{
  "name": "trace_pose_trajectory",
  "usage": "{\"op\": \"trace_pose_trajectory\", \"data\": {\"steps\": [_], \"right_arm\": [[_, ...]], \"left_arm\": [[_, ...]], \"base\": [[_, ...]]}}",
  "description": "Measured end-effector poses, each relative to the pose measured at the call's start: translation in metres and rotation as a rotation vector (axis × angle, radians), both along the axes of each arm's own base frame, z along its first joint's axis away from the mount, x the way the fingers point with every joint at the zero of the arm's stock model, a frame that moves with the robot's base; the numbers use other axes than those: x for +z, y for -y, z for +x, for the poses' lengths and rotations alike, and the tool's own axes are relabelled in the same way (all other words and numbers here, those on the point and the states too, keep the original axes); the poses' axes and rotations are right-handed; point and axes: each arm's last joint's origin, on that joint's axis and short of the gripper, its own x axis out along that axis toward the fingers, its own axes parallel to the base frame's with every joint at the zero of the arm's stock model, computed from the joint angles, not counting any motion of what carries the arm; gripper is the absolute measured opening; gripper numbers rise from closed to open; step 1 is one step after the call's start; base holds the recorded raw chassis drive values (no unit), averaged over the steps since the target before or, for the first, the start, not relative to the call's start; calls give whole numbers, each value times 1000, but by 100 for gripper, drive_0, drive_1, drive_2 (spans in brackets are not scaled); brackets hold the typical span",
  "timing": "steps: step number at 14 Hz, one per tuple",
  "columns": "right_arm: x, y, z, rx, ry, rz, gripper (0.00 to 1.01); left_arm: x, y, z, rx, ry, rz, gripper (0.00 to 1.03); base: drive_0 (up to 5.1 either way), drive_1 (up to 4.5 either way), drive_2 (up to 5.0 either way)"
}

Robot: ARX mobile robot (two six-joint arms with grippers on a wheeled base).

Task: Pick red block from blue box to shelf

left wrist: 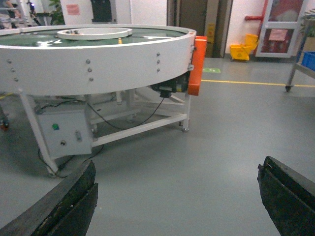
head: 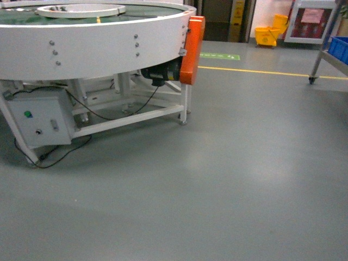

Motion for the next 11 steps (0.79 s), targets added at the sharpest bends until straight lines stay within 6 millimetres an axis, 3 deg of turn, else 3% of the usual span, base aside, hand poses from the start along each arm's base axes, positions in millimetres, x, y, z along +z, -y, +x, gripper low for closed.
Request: {"op": "trace_pose_trajectory", "data": {"steps": [8,11], "right_arm": [[-1,0,0,0,-6,0,28],[-1,0,1,0,-7,0,28]], "left_arm": [[0,0,0,1,-3,0,98],[0,0,0,1,0,0,98]], "base": [[-143,229,-516],[-148,-148,-148]]}}
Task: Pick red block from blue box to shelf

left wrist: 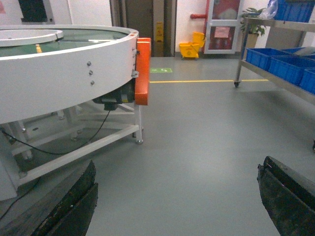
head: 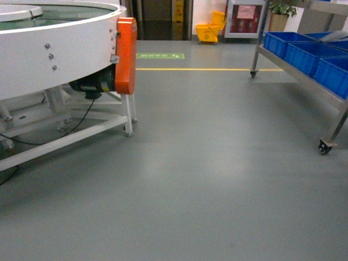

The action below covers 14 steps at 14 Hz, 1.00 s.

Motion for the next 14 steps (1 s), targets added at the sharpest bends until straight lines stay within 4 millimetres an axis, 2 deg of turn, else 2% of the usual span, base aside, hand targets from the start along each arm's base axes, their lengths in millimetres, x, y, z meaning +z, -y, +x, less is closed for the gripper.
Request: {"op": "trace_pose_trajectory", "data": {"steps": [14], "right_arm": [[0,0,0,0,3,0,28]], "left_arm": [[0,0,0,0,0,0,98]], "base": [[-154,-154,-154]]}}
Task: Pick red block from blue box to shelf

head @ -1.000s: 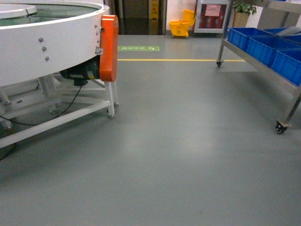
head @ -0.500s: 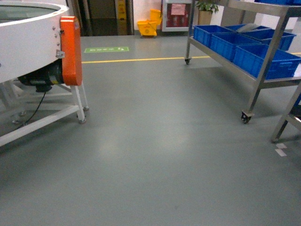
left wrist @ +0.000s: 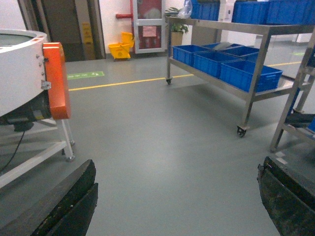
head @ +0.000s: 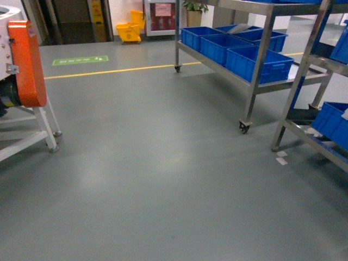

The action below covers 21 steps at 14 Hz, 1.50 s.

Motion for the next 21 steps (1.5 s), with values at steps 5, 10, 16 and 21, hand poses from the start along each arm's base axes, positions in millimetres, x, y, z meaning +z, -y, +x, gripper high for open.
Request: {"op": "trace_pose_trajectory", "data": {"steps": [5,10,16,21], "right_arm": [[0,0,0,0,0,0,28],[0,0,0,6,3,0,28],[1,0,-1,1,4,0,28],[1,0,-1,1,7,0,28]], "left_arm": [[0,0,0,-2,0,0,98],[0,0,0,3,-3,0,98],[0,0,0,1,-1,0,98],[0,0,0,2,1,0,98]], "base": [[-152,-152,-152],[-453,-5,-5],[-178,137,-494],[-180,199,-559]]}}
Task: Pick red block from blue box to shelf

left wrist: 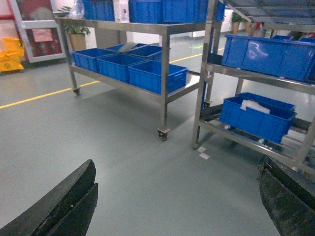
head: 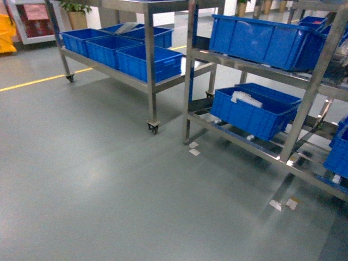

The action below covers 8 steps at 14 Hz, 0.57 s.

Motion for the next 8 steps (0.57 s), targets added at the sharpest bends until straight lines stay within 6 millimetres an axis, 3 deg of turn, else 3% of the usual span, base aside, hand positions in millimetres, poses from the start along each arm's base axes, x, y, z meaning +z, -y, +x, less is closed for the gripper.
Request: {"op": "trace_pose_trajectory", "data": {"steps": [8], "right_arm": [[-1,0,1,0,-7,0,28]], "left_arm": [[0,0,0,-2,-4,0,98]], "base": [[-180,199,-559]]}}
